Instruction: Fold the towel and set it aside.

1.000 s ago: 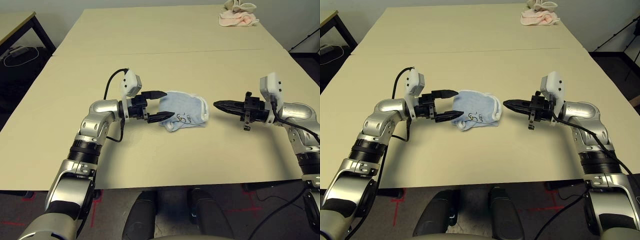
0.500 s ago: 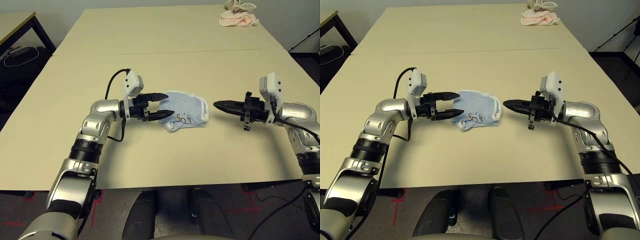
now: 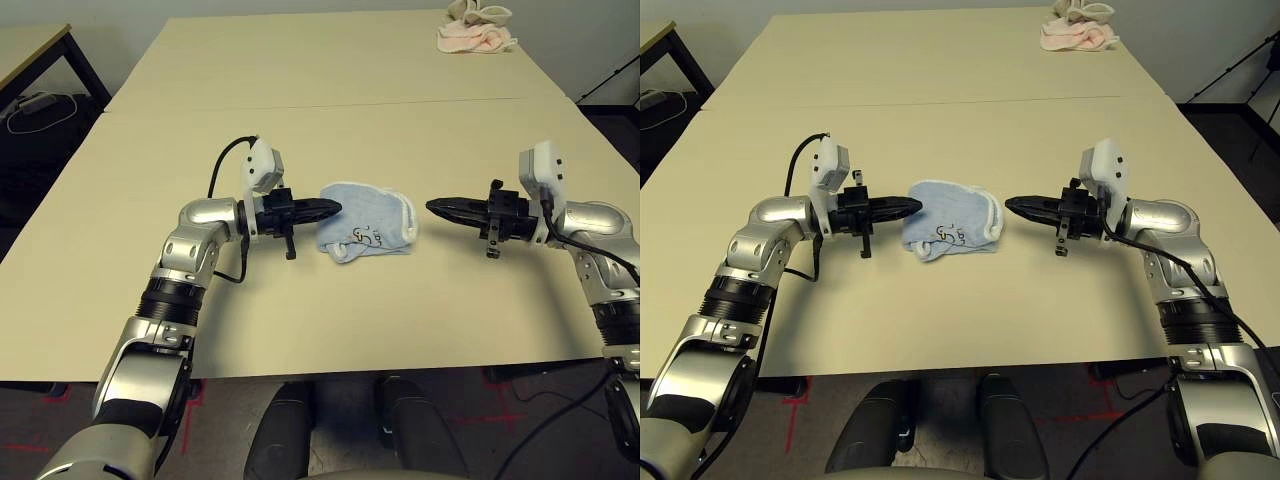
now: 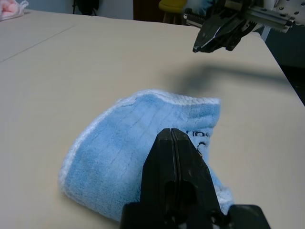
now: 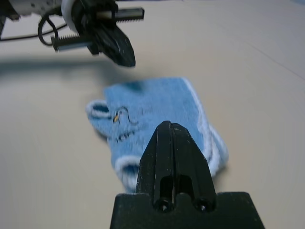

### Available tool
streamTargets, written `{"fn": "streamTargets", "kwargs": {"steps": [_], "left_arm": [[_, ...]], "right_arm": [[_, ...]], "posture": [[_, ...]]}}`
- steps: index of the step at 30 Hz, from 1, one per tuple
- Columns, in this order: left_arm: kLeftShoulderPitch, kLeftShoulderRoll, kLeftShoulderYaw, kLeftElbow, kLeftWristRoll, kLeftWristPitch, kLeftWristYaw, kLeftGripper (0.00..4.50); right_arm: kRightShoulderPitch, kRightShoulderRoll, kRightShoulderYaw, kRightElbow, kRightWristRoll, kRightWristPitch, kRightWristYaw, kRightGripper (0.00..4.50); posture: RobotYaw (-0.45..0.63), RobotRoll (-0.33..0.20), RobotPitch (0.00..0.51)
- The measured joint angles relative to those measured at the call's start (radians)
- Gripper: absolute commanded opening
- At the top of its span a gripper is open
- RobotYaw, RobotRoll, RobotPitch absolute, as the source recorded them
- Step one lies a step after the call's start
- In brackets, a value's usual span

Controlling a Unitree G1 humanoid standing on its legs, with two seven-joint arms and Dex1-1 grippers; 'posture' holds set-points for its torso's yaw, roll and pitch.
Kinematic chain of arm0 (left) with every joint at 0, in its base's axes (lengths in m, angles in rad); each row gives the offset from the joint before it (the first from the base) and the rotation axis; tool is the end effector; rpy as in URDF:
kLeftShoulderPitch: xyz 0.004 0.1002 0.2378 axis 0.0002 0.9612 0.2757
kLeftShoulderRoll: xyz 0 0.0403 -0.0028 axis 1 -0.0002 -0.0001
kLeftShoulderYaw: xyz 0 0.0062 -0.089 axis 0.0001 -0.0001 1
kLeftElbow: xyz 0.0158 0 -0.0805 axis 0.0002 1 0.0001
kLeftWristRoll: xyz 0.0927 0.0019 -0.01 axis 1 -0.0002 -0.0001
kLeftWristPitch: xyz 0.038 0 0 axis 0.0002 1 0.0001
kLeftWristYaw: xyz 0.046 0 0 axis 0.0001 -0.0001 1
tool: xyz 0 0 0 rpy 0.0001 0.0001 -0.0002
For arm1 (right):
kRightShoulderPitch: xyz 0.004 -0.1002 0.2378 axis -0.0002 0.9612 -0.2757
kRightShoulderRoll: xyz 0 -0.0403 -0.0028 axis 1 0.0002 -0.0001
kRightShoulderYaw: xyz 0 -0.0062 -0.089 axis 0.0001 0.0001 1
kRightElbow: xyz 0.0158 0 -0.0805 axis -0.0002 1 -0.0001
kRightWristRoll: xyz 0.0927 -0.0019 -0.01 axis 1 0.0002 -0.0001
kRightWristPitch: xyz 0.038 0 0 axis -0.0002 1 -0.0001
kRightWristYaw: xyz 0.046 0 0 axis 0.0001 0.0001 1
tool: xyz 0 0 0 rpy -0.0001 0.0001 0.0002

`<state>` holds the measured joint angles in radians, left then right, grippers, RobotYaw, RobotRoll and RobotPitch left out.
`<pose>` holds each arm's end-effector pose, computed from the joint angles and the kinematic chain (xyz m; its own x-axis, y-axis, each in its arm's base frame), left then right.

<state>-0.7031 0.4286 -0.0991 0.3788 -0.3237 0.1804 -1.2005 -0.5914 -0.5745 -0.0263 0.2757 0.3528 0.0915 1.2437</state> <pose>0.3057 0.1864 0.1687 0.2838 -0.9539 -0.0974 0.9508 0.2667 0.1579 0.2840 -0.2368 0.1825 0.3794 0.9216 -0.0818 -0.8917 0.3406 -0.2982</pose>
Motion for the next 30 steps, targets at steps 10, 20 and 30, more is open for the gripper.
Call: {"fn": "streamTargets", "kwargs": {"steps": [10, 20, 30], "left_arm": [[-0.013, -0.020, -0.028, 0.034, 0.043, -0.011, 0.002, 0.05], [-0.036, -0.040, -0.065, 0.080, 0.086, -0.010, 0.002, 0.05], [-0.054, -0.041, -0.079, 0.140, 0.118, 0.002, 0.004, 0.05]], "right_arm": [[-0.068, 0.067, 0.087, 0.093, -0.058, -0.042, -0.003, 0.00], [-0.092, 0.115, 0.130, 0.227, -0.115, -0.110, 0.014, 0.00], [-0.110, 0.113, 0.197, 0.312, -0.211, -0.170, 0.058, 0.00]], "posture": [[0.11, 0.000, 0.151], [0.11, 0.000, 0.169], [0.11, 0.000, 0.178]]}}
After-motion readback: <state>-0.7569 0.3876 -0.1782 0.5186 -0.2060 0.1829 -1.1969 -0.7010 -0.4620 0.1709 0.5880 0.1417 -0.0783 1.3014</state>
